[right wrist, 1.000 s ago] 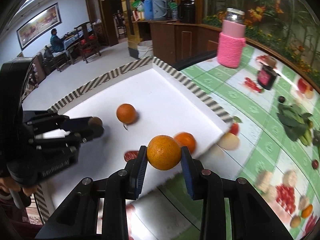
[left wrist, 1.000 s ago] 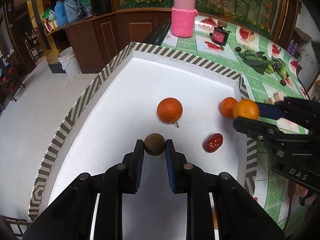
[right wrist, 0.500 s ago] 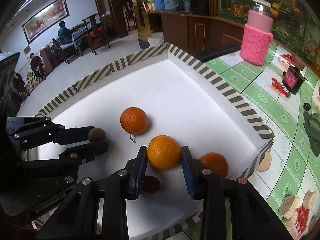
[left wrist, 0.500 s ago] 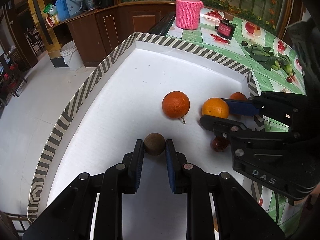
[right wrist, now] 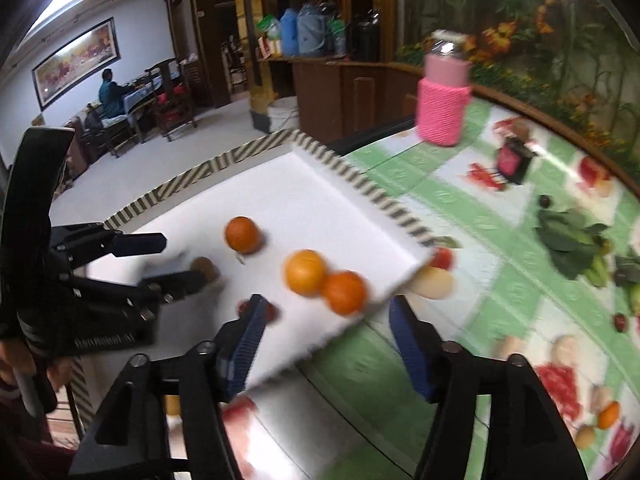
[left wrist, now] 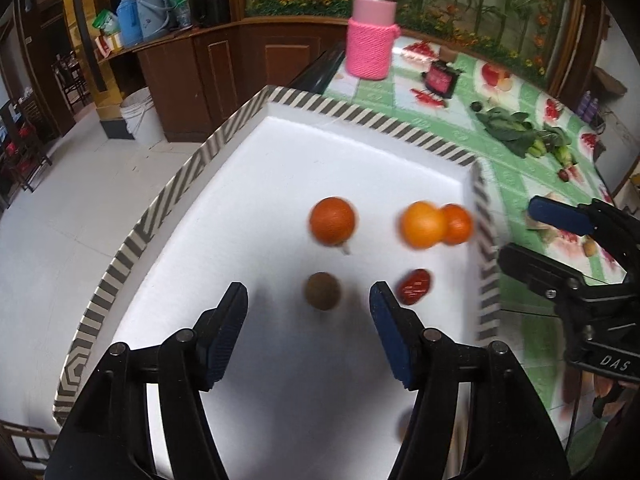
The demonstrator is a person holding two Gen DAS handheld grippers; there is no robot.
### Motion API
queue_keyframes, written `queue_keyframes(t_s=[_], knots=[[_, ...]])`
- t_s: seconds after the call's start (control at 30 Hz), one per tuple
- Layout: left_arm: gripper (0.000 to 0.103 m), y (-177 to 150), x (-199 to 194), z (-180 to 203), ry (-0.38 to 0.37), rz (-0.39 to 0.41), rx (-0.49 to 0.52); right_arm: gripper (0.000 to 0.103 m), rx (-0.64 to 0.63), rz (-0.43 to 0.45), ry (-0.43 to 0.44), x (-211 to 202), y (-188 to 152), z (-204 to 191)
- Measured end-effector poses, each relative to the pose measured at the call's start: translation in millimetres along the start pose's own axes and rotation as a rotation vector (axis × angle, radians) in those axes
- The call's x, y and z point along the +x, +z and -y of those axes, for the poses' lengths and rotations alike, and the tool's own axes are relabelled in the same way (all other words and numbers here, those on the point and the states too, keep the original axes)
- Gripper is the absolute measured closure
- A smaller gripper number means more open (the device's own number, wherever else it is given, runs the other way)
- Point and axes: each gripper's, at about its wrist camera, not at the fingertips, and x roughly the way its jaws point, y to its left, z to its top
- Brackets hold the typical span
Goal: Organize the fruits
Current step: 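Move both open tools back over the table toward the remaining fruit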
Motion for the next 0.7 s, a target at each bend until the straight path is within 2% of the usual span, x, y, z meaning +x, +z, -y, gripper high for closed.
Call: queue_keyframes(t_s=[0.1,0.27,0.4,0.7], knots=[[0.040,1,-8,12,-0.025,0.021,0.016,0.028,0.023,0.026,-0.052,-20,-11,17],[0.040,3,-18,36,-0.068,0.048,0.043,0.027,0.055,0.036,-0.158,-50,-38,49],[0.041,5,-21,61,-0.104,0.054,0.079,0.027,0.127,0.029,-0.217,-72,-67,80],[0.041,7,-17,128,-0.175,0.044,0.191,0.027,0.295,0.012,-0.293,-100,-119,146]])
